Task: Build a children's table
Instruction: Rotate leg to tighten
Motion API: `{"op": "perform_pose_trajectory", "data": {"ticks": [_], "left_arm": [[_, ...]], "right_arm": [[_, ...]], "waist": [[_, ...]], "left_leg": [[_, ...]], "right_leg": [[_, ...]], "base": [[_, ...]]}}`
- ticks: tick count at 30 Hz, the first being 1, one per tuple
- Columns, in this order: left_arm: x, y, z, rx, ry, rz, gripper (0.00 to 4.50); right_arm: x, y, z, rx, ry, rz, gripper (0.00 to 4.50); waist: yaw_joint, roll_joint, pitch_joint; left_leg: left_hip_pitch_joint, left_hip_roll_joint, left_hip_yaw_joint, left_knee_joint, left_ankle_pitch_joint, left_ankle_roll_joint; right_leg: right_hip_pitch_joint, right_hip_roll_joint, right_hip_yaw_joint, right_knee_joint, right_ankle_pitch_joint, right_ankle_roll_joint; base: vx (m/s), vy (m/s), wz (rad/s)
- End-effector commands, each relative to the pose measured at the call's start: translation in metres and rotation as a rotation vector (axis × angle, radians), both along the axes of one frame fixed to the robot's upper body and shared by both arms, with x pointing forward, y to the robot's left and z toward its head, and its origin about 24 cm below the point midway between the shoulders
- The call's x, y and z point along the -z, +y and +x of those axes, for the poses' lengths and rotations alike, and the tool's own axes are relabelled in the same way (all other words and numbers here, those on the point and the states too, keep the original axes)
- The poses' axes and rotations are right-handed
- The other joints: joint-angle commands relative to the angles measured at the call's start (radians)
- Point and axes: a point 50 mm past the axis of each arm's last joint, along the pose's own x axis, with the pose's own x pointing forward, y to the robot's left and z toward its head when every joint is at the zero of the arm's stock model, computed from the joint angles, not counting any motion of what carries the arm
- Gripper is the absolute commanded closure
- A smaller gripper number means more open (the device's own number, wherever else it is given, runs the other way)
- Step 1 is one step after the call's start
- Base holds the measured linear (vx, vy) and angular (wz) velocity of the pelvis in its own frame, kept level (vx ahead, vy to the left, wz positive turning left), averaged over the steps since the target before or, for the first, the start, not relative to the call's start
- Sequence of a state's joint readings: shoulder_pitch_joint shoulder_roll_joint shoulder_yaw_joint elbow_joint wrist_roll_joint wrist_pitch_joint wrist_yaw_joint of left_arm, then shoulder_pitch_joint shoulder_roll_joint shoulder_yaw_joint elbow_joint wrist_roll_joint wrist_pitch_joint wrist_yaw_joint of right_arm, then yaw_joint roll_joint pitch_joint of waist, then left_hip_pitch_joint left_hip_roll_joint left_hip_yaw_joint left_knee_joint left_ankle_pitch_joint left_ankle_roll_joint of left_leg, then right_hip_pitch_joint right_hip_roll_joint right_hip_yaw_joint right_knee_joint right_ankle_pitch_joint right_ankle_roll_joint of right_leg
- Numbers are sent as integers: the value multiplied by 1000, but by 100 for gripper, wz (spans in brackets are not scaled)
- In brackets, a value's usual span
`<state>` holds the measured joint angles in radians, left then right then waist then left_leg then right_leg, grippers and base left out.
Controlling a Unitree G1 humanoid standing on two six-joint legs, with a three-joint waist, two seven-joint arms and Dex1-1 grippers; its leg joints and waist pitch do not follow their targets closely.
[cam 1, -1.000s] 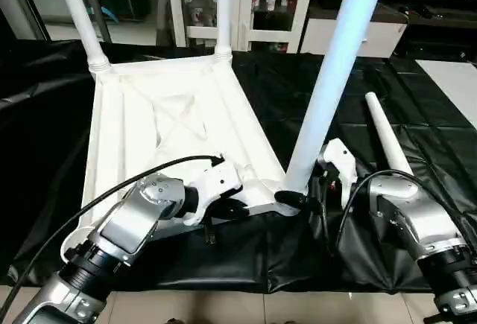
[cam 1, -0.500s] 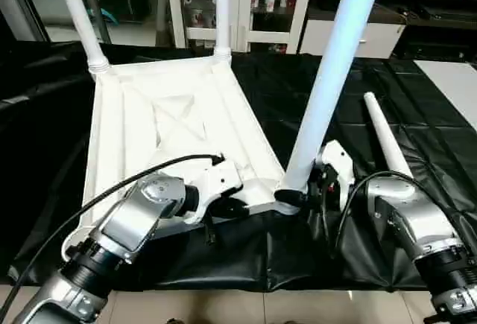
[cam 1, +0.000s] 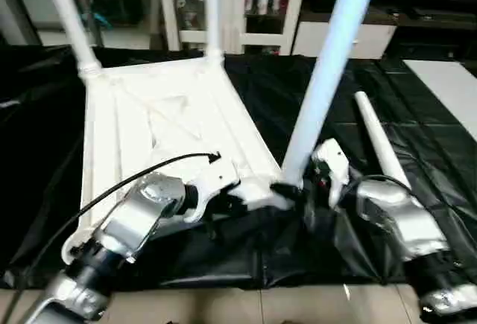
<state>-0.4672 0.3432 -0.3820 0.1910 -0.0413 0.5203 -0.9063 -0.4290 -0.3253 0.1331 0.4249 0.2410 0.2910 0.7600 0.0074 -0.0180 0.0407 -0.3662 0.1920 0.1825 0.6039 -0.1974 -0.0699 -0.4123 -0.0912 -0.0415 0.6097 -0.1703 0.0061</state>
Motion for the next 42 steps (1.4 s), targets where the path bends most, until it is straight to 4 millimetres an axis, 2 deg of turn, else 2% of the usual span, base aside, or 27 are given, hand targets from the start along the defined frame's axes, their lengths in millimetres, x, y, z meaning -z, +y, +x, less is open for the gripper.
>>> {"op": "perform_pose_trajectory", "data": {"ticks": [1, 3, 4, 6, 7, 8, 9, 10, 12, 13, 18, 20, 21, 22, 23, 24, 27, 28, 31, 34, 36, 37, 38, 39, 40, 41, 42], "left_arm": [[-10, -29, 10, -11, -34, -105, 450], [-9, -36, 19, -79, -51, -114, 450], [-10, -45, 27, -136, -66, -119, 450], [-11, -49, 31, -158, -78, -112, 450], [-12, -54, 37, -191, -92, -105, 450], [-12, -57, 41, -218, -99, -102, 450], [-13, -61, 47, -261, -122, -85, 450], [-14, -66, 53, -292, -148, -67, 450], [-16, -74, 58, -310, -177, -56, 450], [-16, -74, 58, -310, -177, -56, 450], [-18, -82, 59, -274, -195, -65, 450], [-17, -81, 60, -254, -205, -68, 450], [-17, -81, 60, -248, -208, -71, 450], [-18, -81, 60, -238, -211, -78, 450], [-18, -81, 60, -238, -211, -78, 450], [-18, -81, 60, -233, -212, -81, 450], [-18, -81, 61, -218, -217, -86, 450], [-18, -80, 61, -212, -224, -88, 450], [-17, -80, 62, -214, -232, -100, 450], [-20, -83, 63, -202, -243, -125, 450], [-22, -85, 64, -213, -258, -146, 450], [-24, -86, 65, -222, -266, -154, 407], [-24, -86, 65, -222, -266, -154, 407], [-30, -89, 67, -248, -233, -224, 407], [-32, -89, 68, -258, -230, -245, 407], [-40, -88, 71, -289, -243, -291, 396], [-40, -87, 72, -293, -246, -293, 375]], "right_arm": [[14, -9, 15, 306, 37, -51, 181], [19, -3, 20, 407, 56, -58, 181], [23, 5, 24, 471, 63, -70, 181], [24, 9, 26, 509, 66, -78, 181], [26, 13, 29, 570, 80, -78, 181], [27, 16, 31, 612, 88, -81, 181], [29, 22, 33, 675, 106, -87, 181], [30, 26, 35, 728, 120, -92, 181], [29, 34, 38, 789, 120, -99, 182], [29, 34, 38, 789, 120, -99, 182], [21, 44, 45, 832, 68, -91, 182], [15, 38, 49, 853, 23, -65, 182], [14, 37, 49, 844, 19, -43, 147], [10, 33, 50, 844, -3, -24, 126], [10, 33, 50, 844, -3, -24, 112], [8, 30, 51, 847, -18, -21, 112], [-2, 21, 49, 828, -75, 14, 83], [-6, 18, 46, 816, -115, 16, 72], [-13, 9, 33, 776, -186, 31, 69], [-16, -2, 17, 755, -207, 41, 69], [-16, -7, 7, 754, -203, 42, 69], [-16, -8, 3, 756, -199, 41, 70], [-16, -8, 3, 756, -199, 41, 70], [-18, -11, -5, 758, -196, 49, 70], [-19, -12, -7, 757, -196, 53, 70], [-21, -12, -10, 746, -205, 56, 70], [-22, -12, -11, 744, -206, 55, 70]], "waist": [[-4, -1, -52], [-13, -5, -55], [-14, -6, -55], [-14, -10, -57], [-12, -6, -57], [-15, -5, -56], [-13, 11, -59], [-17, 7, -60], [-6, 2, -63], [-1, 5, -64], [5, 5, -67], [7, 4, -64], [8, 3, -64], [8, 14, -61], [7, 7, -62], [8, 11, -61], [11, 7, -62], [11, 0, -61], [22, 4, -59], [24, 3, -59], [22, 9, -55], [21, 6, -57], [20, 5, -56], [22, 17, -56], [22, 13, -55], [26, 15, -62], [24, 15, -63]], "left_leg": [[6, 21, -9, -78, -301, -12], [2, 18, -14, -79, -302, -23], [5, 18, -11, -77, -301, -17], [6, 17, -9, -74, -297, -11], [3, 17, -10, -75, -282, -4], [3, 14, -7, -75, -279, -4], [6, 15, -11, -75, -279, -8], [8, 13, -8, -74, -280, -12], [8, 14, -4, -73, -258, 3], [8, 14, -5, -73, -245, 8], [5, 16, -4, -72, -199, 24], [3, 16, -2, -73, -208, 38], [3, 17, -2, -73, -215, 38], [5, 17, -3, -75, -237, 36], [4, 16, -3, -75, -248, 35], [4, 16, -3, -75, -249, 34], [-1, 16, -4, -76, -231, 40], [-3, 16, -4, -76, -215, 46], [-2, 19, -3, -75, -184, 59], [-2, 19, -3, -76, -179, 63], [-2, 18, -3, -80, -195, 62], [-2, 18, -4, -79, -203, 61], [-4, 17, -5, -80, -206, 61], [-2, 17, -6, -80, -216, 58], [-3, 16, -4, -79, -213, 59], [1, 25, -7, -78, -178, 68], [-4, 25, -8, -78, -161, 71]], "right_leg": [[37, -34, 27, -89, -372, -187], [40, -34, 23, -90, -401, -171], [34, -34, 25, -95, -398, -164], [35, -35, 25, -95, -390, -165], [37, -35, 25, -94, -373, -166], [32, -32, 25, -95, -369, -164], [35, -33, 25, -91, -357, -169], [33, -29, 24, -95, -324, -174], [36, -31, 26, -89, -263, -188], [38, -31, 26, -87, -245, -191], [44, -33, 25, -77, -167, -206], [46, -35, 25, -79, -174, -210], [46, -35, 25, -79, -184, -209], [45, -35, 25, -83, -209, -205], [46, -34, 24, -85, -227, -200], [46, -35, 24, -85, -235, -199], [49, -36, 25, -87, -255, -181], [50, -34, 24, -87, -244, -177], [49, -36, 27, -86, -226, -170], [50, -34, 28, -88, -232, -164], [48, -32, 28, -94, -245, -160], [48, -33, 28, -93, -252, -161], [49, -33, 28, -94, -260, -159], [46, -35, 28, -96, -280, -161], [48, -35, 29, -100, -276, -160], [47, -37, 28, -89, -193, -196], [49, -37, 26, -84, -162, -204]], "base": [[0, 0, 0], [0, 0, 0], [0, 0, 0], [0, 0, 0], [0, 0, 0], [0, 0, 0], [0, 0, 0], [0, 0, 0], [0, 0, 0], [0, 0, 0], [0, 0, 0], [0, 0, 0], [0, 0, 0], [0, 0, 0], [0, 0, 0], [0, 0, 0], [0, 0, 0], [0, 0, 0], [0, 0, 0], [0, 0, 0], [0, 0, 0], [0, 0, 0], [0, 0, 0], [0, 0, 0], [0, 0, 0], [0, 0, 0], [0, 0, 0]]}}
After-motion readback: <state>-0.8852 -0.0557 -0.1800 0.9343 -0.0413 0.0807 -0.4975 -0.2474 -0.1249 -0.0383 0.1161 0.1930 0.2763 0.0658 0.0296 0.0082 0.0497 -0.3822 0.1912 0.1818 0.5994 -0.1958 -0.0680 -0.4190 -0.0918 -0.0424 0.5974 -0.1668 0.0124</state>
